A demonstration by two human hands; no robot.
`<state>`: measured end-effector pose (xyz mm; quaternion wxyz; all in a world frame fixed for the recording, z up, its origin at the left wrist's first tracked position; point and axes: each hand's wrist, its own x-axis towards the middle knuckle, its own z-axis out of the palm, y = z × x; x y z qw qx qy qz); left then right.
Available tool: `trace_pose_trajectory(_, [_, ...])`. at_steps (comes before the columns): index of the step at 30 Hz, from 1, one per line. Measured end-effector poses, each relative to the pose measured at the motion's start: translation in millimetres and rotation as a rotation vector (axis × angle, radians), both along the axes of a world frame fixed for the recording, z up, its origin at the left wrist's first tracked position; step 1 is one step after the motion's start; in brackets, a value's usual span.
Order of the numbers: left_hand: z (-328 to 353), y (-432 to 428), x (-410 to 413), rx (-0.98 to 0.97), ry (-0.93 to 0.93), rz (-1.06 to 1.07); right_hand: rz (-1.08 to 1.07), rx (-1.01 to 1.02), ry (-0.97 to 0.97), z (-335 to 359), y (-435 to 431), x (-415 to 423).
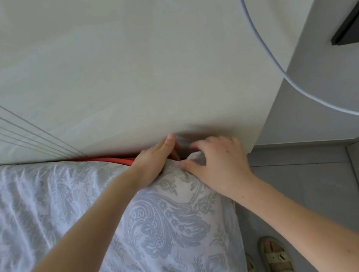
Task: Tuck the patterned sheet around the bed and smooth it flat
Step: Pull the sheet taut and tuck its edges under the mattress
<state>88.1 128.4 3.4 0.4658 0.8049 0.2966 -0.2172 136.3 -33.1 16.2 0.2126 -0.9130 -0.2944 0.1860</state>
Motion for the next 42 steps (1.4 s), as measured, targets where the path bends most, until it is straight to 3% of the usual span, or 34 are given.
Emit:
trace_pose_trajectory(3, [15, 3, 9, -0.067, 0.063, -0.013, -0.032, 0.267, 0.007, 13, 8, 0])
trace_pose_trajectory(6, [22, 8, 12, -0.015, 0.115, -0.002, -0.101, 0.36, -0.41, 14, -2, 12])
trace_pose_trajectory(8, [26, 12, 11, 0.002, 0.139, -0.016, -0.147, 0.298, -0.525, 11, -7, 16])
trace_pose_trajectory(13, [28, 11, 13, 0.002, 0.152, -0.007, -0.244, 0.201, -0.39, -10, -2, 19])
trace_pose_trajectory(16, [23, 8, 17, 0.127, 0.118, -0.185, -0.232, 0.039, -0.165, -17, 1, 14])
trace_pose_trajectory(19, [22, 6, 17, 0.109, 0.101, -0.22, -0.265, 0.127, -0.015, -19, -5, 7])
trace_pose_trajectory(20, [21, 6, 17, 0.114, 0.089, -0.205, -0.304, 0.18, -0.034, -17, -9, 4])
trace_pose_trajectory(23, [16, 3, 18, 0.152, 0.062, -0.177, -0.459, 0.334, -0.328, -1, -26, -14])
trace_pose_trajectory(25, [12, 1, 20, 0.169, 0.066, -0.172, -0.385, 0.437, -0.377, 15, -33, -35])
trace_pose_trajectory(26, [11, 0, 20, 0.172, 0.07, -0.169, -0.32, 0.44, -0.271, 20, -33, -44])
trace_pose_trajectory(28, [9, 1, 21, 0.171, 0.077, -0.16, -0.226, 0.343, 0.164, 19, -27, -50])
trace_pose_trajectory(30, [9, 0, 21, 0.174, 0.081, -0.163, -0.22, 0.315, 0.621, 9, -19, -42])
trace_pose_trajectory(31, [8, 0, 21, 0.177, 0.079, -0.166, -0.25, 0.349, 0.748, 3, -16, -38])
trace_pose_trajectory(33, [9, -2, 22, 0.193, 0.07, -0.175, -0.347, 0.416, 0.81, -5, -13, -36])
trace_pose_trajectory(37, [17, -3, 22, 0.285, 0.074, -0.238, -0.425, 0.416, 0.749, -6, -10, -41])
trace_pose_trajectory(39, [22, -1, 18, 0.443, 0.048, -0.33, -0.433, 0.424, 0.738, -4, -9, -40])
trace_pose_trajectory(40, [25, -1, 13, 0.573, -0.046, -0.341, -0.436, 0.424, 0.734, -3, -9, -40])
trace_pose_trajectory(42, [37, -5, -2, 0.76, -0.402, -0.248, -0.442, 0.422, 0.723, -3, -10, -39])
